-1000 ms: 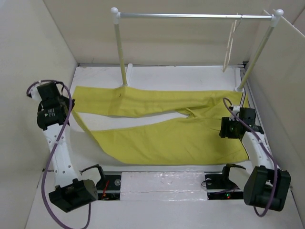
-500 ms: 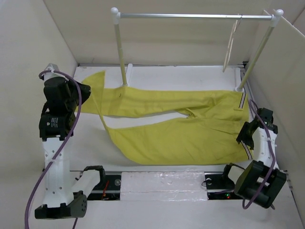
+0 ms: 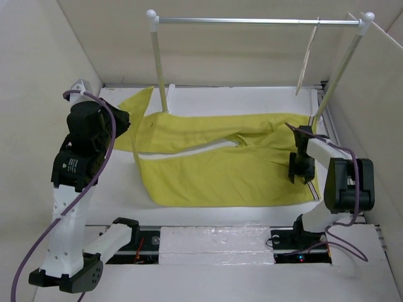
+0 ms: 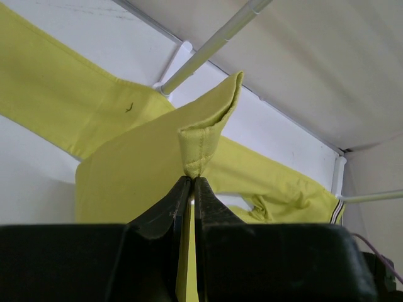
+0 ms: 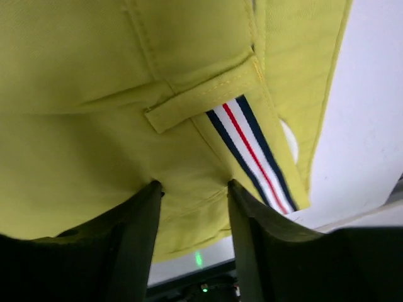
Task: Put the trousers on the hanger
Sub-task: Fold the trousers
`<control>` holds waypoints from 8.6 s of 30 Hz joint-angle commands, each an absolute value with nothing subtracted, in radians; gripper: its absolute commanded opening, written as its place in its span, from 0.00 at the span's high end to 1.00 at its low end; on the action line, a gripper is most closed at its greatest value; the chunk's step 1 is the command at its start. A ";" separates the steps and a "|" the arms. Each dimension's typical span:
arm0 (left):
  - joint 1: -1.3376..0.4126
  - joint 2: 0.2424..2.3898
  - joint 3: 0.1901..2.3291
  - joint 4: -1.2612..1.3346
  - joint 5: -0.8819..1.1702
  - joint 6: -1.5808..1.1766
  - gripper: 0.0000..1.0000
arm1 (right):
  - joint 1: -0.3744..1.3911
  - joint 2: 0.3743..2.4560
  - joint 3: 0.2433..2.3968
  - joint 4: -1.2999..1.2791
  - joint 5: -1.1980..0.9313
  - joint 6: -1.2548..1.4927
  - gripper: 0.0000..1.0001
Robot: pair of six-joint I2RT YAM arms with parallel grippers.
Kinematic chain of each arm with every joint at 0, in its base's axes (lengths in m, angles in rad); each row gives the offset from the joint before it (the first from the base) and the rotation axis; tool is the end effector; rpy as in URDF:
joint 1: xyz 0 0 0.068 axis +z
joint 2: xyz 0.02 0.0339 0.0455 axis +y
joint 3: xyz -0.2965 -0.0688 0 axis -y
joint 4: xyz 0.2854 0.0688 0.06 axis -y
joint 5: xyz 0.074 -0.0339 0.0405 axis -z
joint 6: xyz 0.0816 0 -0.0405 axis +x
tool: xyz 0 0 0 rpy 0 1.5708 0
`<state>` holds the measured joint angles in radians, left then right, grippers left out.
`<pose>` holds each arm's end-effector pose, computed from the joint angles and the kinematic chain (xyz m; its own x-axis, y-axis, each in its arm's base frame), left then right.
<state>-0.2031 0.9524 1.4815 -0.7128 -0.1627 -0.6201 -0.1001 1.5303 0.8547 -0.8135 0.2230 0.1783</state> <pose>0.2143 -0.0306 0.5227 -0.1706 -0.5503 -0.8173 -0.0689 0.8341 -0.5473 0.2775 -0.0460 0.1250 -0.9555 0.2698 -0.1194 0.2895 0.9355 -0.2025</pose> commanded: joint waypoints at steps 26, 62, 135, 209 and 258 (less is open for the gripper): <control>-0.327 0.960 1.522 -0.719 -0.265 -0.607 1.00 | -0.564 0.839 0.376 -0.563 -0.110 0.344 0.22; -0.337 1.006 1.813 -0.773 -0.653 -0.534 1.00 | -0.695 0.942 1.132 -1.043 0.294 -0.125 1.00; 0.305 1.660 1.275 -0.543 -0.241 -0.566 0.34 | -0.186 1.098 0.871 -0.254 -0.357 -0.112 0.93; -0.675 1.486 1.196 -0.506 -0.187 -0.707 1.00 | -0.887 1.136 0.597 -0.309 -0.526 -0.089 0.13; -0.981 1.794 1.218 -0.368 -0.276 -0.855 0.63 | 0.710 1.064 1.354 -0.302 0.150 0.156 1.00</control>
<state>-1.1618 1.9911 1.3430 -0.1894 -0.1894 -0.8669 0.6979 1.0229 1.2606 -0.4690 0.0475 0.1543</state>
